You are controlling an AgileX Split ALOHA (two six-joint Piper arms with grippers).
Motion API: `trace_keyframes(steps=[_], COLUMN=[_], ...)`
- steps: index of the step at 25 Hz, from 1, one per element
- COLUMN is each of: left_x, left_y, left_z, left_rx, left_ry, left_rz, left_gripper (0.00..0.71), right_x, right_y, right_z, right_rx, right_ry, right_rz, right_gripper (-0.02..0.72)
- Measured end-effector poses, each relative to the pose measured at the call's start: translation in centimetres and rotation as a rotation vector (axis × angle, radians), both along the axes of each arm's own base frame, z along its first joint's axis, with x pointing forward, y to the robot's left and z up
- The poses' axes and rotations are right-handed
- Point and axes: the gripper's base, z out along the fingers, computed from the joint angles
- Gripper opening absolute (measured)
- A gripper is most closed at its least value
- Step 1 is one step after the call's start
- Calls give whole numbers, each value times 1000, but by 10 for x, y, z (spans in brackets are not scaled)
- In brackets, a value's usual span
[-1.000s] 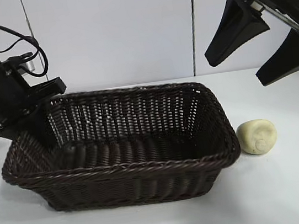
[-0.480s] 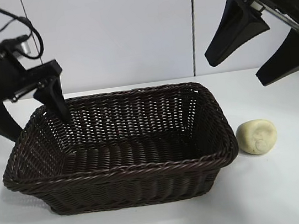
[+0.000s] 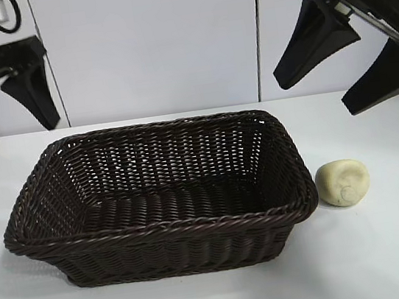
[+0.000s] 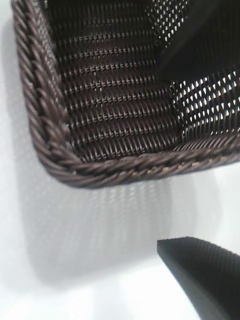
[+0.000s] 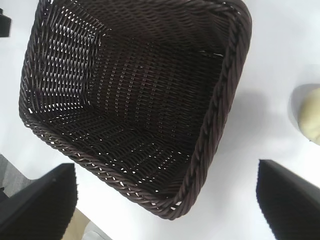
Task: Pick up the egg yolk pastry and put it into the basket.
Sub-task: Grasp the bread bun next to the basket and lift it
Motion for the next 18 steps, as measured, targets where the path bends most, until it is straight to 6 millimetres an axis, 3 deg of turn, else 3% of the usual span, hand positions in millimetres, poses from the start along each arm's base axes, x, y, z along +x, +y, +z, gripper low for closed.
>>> trace_keyframes(steps=[9,18], left_x=[5,-4], left_y=[89,94], left_z=[1,9], left_rx=[189,209], left_ry=[34,81], left_rz=[217,239], left_gripper=[615,615], right_x=[0,0], right_y=[0,0], right_z=[0,0], right_rx=[0,0], right_ry=[0,0], right_rz=[0,0], right_gripper=[695,695])
